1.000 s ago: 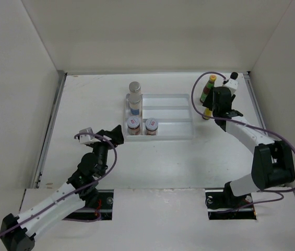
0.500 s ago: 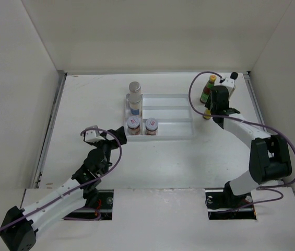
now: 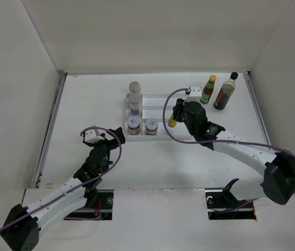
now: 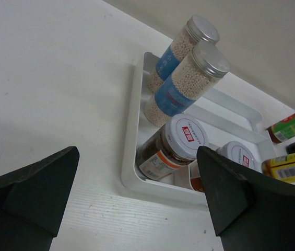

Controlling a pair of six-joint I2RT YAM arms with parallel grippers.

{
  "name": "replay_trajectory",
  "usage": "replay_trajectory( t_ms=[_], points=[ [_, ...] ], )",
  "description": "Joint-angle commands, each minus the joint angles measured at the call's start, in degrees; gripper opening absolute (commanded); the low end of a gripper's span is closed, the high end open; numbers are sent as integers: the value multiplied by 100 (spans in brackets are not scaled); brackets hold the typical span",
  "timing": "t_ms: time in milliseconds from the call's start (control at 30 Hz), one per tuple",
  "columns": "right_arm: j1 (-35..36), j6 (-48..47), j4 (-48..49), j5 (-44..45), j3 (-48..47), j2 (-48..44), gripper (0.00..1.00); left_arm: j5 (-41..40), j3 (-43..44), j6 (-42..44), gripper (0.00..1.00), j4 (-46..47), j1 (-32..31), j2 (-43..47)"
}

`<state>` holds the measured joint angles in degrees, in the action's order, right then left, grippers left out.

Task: Organize the condiment bottles

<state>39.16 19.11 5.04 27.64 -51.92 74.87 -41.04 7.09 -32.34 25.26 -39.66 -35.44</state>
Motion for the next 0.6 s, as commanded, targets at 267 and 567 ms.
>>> replay_trajectory(
  t_ms=[267,567],
  points=[
    [448,84,1166,180,-213,1161,28,52,-76,-97,100,384,95,46],
    [615,14,1210,523,-64,987,70,201,-33,-115,100,419,103,-103]
  ],
)
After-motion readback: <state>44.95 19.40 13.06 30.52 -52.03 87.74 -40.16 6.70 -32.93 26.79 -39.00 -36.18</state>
